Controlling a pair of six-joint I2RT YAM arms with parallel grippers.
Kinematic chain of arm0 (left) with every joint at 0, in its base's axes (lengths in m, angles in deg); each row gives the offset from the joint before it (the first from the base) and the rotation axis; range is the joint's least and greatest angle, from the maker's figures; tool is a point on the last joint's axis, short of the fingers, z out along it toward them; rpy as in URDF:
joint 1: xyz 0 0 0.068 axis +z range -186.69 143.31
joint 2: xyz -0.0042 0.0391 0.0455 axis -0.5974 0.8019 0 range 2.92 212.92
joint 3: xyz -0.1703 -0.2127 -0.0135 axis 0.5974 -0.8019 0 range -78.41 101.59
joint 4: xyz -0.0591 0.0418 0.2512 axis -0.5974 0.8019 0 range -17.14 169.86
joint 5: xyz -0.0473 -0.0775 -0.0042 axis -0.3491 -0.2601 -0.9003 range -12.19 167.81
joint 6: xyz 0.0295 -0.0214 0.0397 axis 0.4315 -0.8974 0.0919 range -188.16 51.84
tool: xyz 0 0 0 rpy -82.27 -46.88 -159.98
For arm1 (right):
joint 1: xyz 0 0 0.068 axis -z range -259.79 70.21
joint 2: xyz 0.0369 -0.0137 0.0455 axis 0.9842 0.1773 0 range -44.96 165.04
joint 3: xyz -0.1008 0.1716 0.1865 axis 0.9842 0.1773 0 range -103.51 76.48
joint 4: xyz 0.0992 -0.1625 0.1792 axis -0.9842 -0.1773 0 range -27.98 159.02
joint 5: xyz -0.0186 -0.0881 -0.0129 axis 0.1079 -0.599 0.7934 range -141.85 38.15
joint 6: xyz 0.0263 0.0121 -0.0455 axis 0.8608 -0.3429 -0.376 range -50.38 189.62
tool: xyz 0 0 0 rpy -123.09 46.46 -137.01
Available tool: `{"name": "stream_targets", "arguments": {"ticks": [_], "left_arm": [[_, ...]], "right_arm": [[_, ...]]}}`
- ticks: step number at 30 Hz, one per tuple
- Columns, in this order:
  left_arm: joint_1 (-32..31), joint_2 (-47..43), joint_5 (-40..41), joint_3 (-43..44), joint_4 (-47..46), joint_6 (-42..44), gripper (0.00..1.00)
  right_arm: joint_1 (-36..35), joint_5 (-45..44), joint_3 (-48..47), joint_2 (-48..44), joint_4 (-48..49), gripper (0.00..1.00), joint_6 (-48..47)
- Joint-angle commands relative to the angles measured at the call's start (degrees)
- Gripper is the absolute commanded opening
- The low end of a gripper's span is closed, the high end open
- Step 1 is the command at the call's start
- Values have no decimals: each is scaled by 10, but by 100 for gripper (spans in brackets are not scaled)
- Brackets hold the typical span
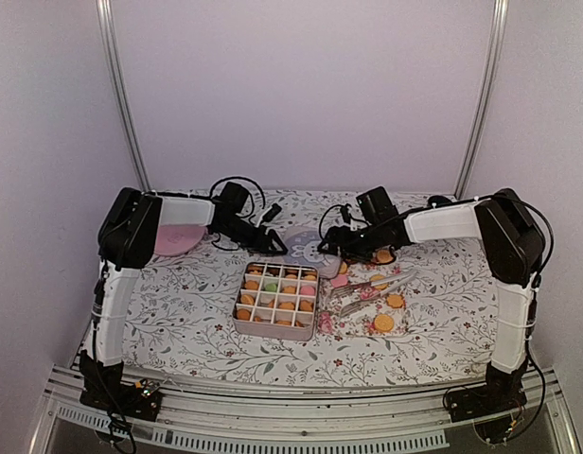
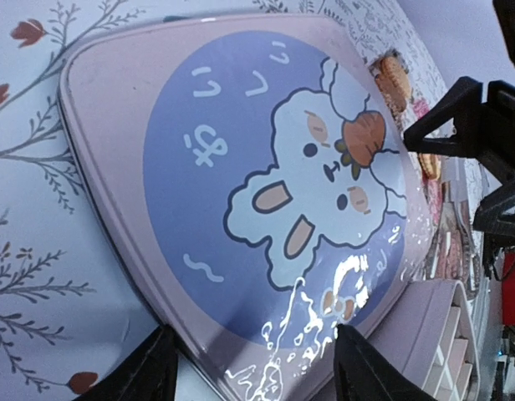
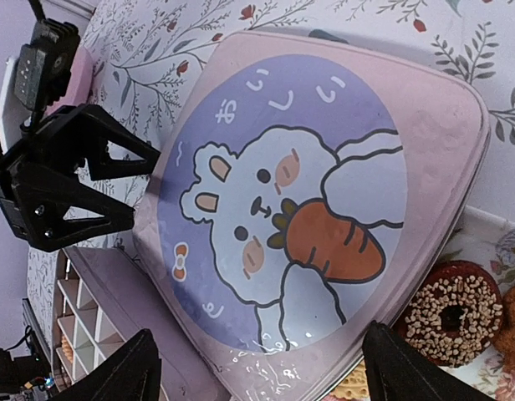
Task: Pack the cookies
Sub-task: Move the box lid to the center of the board, then pick up the box lid from the center of the board.
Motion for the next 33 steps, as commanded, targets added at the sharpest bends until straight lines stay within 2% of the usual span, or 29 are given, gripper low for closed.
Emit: {"name": "stream_targets", "arguments": {"ticks": [1, 10, 16, 22, 29, 33], "left_arm": [[-39, 25, -54, 6, 17, 12, 64], [-37, 25, -44, 9, 39, 20, 65], [-32, 24, -37, 1, 40, 22, 64], [-29, 18, -36, -5, 37, 23, 64], [-30, 15, -38, -9, 33, 24, 64], [-30, 11, -39, -11, 33, 27, 64]], "right_arm": [[0, 26, 12, -26, 34, 85, 13], [24, 7, 12, -37, -9, 85, -3], [49, 2, 32, -81, -24, 85, -21], [95, 40, 48, -95, -37, 84, -28], [98, 82, 74, -87, -37, 80, -25], [97, 102, 106, -84, -26, 75, -13]]}}
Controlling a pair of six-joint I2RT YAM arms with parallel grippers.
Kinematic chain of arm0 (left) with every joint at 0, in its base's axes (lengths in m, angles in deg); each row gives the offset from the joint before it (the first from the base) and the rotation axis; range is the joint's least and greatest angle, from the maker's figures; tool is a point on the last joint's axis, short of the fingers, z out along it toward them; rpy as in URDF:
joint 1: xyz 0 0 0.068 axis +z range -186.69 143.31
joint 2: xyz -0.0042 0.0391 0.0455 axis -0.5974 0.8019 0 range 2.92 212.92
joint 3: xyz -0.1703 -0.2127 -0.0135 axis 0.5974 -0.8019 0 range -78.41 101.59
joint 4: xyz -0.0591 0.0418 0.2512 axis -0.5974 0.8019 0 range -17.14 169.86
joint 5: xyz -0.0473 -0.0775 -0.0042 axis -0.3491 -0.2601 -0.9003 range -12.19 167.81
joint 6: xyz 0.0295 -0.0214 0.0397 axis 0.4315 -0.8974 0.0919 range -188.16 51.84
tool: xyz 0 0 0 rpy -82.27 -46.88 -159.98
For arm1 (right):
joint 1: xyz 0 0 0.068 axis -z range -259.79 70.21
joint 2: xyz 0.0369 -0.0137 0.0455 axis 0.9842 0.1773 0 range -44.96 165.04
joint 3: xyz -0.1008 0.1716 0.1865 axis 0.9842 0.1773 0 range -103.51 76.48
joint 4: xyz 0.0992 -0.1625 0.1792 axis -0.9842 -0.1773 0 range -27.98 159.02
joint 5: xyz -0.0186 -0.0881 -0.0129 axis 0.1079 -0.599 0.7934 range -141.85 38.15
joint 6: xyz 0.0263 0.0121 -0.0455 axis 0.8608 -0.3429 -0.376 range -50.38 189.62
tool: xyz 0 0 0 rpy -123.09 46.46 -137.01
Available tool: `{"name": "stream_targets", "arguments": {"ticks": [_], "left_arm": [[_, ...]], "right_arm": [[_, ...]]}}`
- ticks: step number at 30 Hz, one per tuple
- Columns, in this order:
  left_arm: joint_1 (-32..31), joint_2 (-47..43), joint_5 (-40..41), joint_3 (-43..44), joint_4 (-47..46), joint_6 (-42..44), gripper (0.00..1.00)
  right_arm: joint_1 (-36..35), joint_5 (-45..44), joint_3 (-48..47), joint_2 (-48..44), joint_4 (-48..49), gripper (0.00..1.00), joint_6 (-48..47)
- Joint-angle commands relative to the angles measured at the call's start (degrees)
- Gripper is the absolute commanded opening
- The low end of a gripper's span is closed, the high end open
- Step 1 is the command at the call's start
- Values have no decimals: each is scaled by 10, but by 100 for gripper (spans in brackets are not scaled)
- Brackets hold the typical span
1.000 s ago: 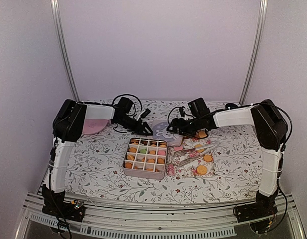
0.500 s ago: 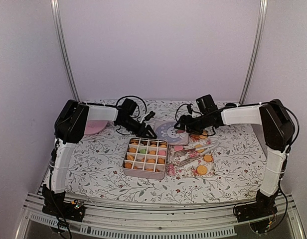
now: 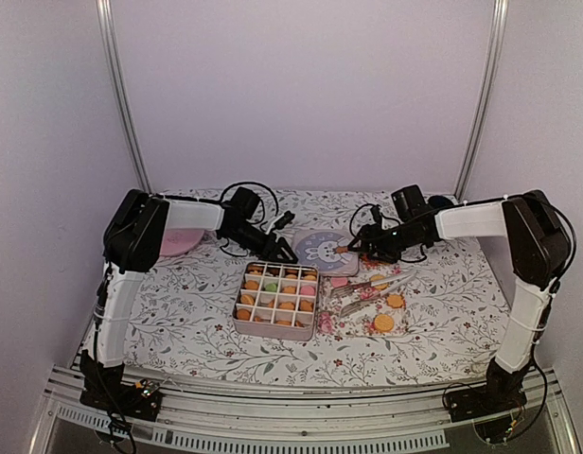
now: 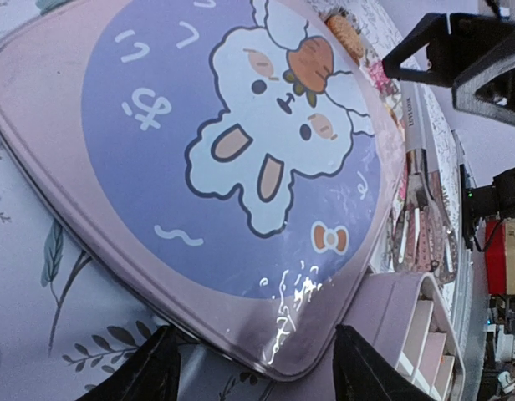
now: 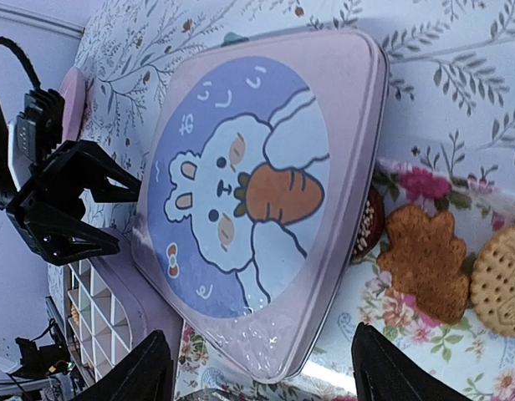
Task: Pack the cookies
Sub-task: Pick up the box lid from the center of the board.
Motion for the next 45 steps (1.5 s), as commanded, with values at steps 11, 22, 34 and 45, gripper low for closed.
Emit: {"name": "stream_targets", "arguments": {"ticks": [11, 22, 34, 45], "left_arm": [[2, 3, -9, -13, 17, 9, 63], [-1, 2, -13, -12, 17, 10, 63], [-4, 3, -6, 2, 27, 17, 63], [-5, -8, 14, 4, 39, 37, 63]], "right_arm": [[-2, 61, 39, 23, 34, 68, 30], [-4, 83, 39, 22, 69, 58, 59], [-8, 134, 81, -25, 202, 54, 152], [-14, 143, 100, -11, 297, 52, 240]]}}
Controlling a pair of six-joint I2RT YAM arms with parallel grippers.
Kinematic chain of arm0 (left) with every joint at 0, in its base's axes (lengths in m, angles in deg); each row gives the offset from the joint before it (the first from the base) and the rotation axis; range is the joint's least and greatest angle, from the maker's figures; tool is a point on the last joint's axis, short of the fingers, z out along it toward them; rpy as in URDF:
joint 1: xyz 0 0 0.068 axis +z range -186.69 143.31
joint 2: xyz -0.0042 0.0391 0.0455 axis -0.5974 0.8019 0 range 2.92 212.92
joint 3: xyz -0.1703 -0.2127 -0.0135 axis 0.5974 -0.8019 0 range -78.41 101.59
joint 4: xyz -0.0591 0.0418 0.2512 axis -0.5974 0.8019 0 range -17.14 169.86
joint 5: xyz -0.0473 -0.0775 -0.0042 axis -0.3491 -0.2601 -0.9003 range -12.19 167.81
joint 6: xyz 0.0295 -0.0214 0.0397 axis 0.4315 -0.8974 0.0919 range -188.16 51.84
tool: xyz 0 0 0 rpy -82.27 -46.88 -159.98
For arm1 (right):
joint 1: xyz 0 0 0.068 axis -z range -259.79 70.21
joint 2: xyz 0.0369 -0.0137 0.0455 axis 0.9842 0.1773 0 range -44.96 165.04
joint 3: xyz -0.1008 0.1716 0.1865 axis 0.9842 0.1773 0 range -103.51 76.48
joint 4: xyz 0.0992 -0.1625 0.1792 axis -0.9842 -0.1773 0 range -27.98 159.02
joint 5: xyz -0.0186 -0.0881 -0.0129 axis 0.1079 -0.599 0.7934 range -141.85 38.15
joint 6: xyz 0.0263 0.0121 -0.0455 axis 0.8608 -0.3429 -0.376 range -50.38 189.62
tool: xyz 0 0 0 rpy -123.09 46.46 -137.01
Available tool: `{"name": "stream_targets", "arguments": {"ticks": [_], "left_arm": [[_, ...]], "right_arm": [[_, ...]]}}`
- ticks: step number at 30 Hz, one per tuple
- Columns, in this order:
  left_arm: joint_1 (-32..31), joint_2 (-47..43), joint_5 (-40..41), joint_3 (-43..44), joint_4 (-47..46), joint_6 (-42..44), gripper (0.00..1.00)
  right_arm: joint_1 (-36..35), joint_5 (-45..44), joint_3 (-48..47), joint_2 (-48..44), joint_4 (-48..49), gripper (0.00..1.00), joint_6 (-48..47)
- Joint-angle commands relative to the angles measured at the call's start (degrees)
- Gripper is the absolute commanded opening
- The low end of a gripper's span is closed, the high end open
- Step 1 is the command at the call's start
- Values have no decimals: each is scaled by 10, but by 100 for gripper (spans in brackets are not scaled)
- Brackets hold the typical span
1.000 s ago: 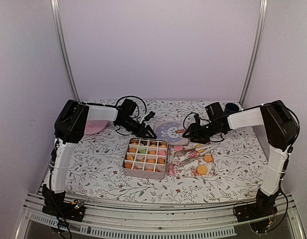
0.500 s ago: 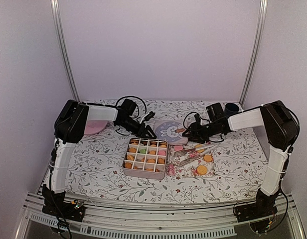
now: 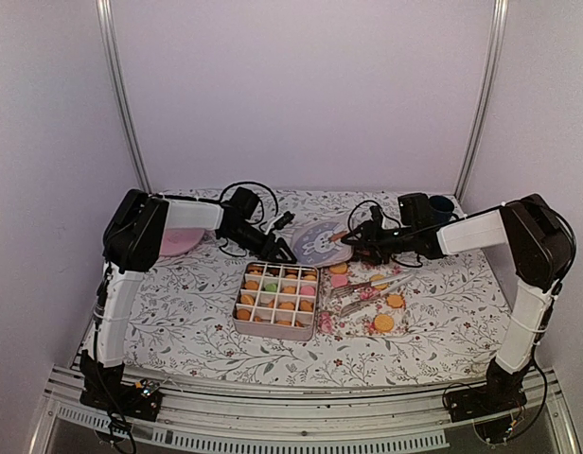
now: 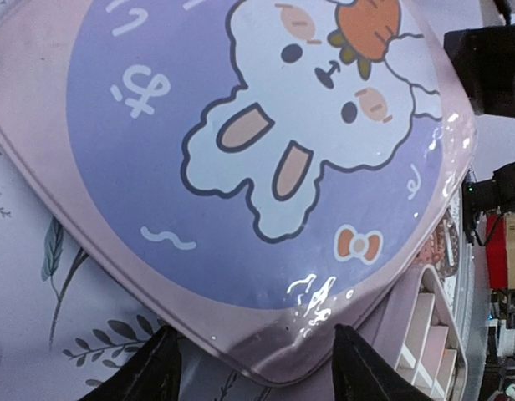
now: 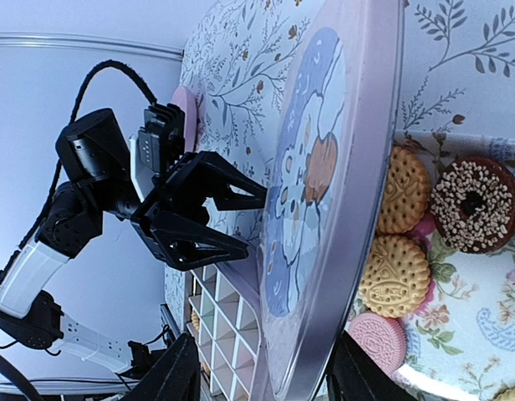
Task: Pack the cookies
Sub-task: Pick up the box lid from the center of the board.
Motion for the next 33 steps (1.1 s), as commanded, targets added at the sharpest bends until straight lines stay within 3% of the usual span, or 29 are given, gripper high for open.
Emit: {"name": "stream_targets", "arguments": {"ticks": [1, 7, 15, 18, 21, 27, 33], "left_arm": [[-4, -9, 17, 2, 31, 22, 63], [-2, -25, 19, 2, 49, 41, 63], [-2, -34, 0, -7, 56, 56, 63], [11, -50, -11, -5, 72, 65, 63], [37, -85, -16, -4, 92, 73, 66], [87, -189, 23, -27, 144, 119, 73], [135, -320, 53, -110, 159, 129, 95]], "right_arm": [[-9, 4, -3, 4, 53, 51, 30], [-20, -10, -28, 38, 54, 37, 48], [-31, -26, -48, 56, 55, 33, 62], [-31, -37, -42, 46, 55, 21, 63], [-31, -45, -42, 35, 54, 1, 63], [-32, -48, -50, 23, 60, 0, 65], [-32, -23, -68, -12, 84, 0, 54]]}}
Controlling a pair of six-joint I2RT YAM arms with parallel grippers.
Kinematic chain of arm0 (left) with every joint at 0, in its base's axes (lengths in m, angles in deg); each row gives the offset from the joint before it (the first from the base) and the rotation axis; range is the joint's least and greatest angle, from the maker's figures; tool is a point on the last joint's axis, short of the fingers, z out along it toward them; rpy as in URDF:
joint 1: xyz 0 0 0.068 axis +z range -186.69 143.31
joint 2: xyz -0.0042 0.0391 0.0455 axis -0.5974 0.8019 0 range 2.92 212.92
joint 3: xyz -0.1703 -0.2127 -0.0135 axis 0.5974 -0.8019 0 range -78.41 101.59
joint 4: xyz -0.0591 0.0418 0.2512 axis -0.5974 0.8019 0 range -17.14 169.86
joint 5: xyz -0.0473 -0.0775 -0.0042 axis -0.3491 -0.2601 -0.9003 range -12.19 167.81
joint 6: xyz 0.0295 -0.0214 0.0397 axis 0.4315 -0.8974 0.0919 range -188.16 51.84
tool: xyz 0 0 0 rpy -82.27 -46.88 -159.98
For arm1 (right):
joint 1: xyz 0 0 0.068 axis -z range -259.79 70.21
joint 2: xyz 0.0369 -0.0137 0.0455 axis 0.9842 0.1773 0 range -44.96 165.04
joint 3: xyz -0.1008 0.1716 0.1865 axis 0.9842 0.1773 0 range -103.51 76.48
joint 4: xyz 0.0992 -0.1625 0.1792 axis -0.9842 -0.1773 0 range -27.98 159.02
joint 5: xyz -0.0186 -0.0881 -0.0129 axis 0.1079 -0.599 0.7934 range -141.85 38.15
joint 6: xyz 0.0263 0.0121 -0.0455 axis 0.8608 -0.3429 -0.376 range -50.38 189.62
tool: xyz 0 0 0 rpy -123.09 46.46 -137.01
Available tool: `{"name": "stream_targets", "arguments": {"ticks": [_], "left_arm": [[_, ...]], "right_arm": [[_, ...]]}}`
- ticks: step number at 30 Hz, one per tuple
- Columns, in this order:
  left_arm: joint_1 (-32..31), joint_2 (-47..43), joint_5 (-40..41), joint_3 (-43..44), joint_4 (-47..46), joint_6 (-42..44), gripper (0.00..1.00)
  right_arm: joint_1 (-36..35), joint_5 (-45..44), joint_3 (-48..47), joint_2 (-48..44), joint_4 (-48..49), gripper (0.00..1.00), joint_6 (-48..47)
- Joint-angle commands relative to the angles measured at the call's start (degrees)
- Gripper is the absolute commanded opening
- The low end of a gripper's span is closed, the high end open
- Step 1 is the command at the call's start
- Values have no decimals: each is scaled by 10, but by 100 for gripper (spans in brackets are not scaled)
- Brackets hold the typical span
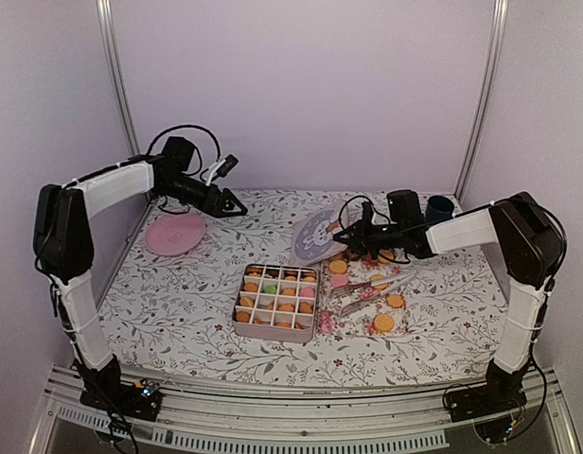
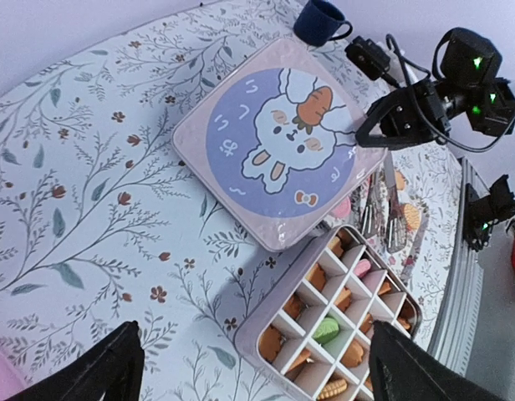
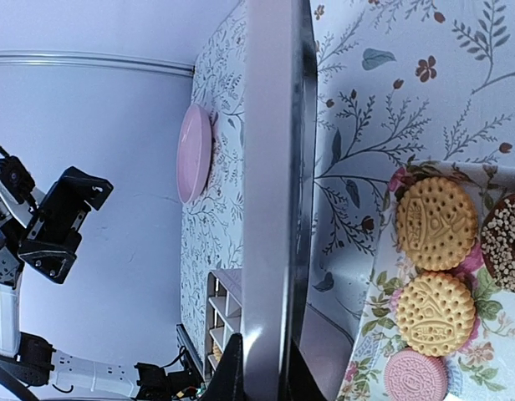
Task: Pack the cookies
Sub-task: Pick up the box lid from the center of the board, then place the box lid on the packing box.
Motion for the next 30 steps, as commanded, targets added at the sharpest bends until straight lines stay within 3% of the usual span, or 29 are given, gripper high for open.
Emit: {"name": "stream_targets", "arguments": {"ticks": [1, 7, 11, 15, 18, 22, 30], "left_arm": [[20, -92, 37, -72, 31, 27, 96], [40, -221, 66, -210, -4, 43, 99], [62, -307, 84, -316, -66, 17, 99], [73, -393, 144, -382, -115, -23, 99], [77, -444, 144, -420, -128, -12, 99], [76, -432, 123, -432, -110, 10, 99], [73, -338, 52, -446, -97, 48, 99]], "right_arm": [[-3, 24, -32, -56, 36, 0, -13], [-29, 65, 17, -132, 53, 0, -8], [-86, 81, 80, -171, 86, 3, 6], [-135, 86, 149, -184, 164, 4, 35], [-152, 92, 190, -175, 242, 4, 66], [-160, 101, 201, -152, 317, 3, 99], [-168, 108, 201, -79, 356, 2, 121]]}}
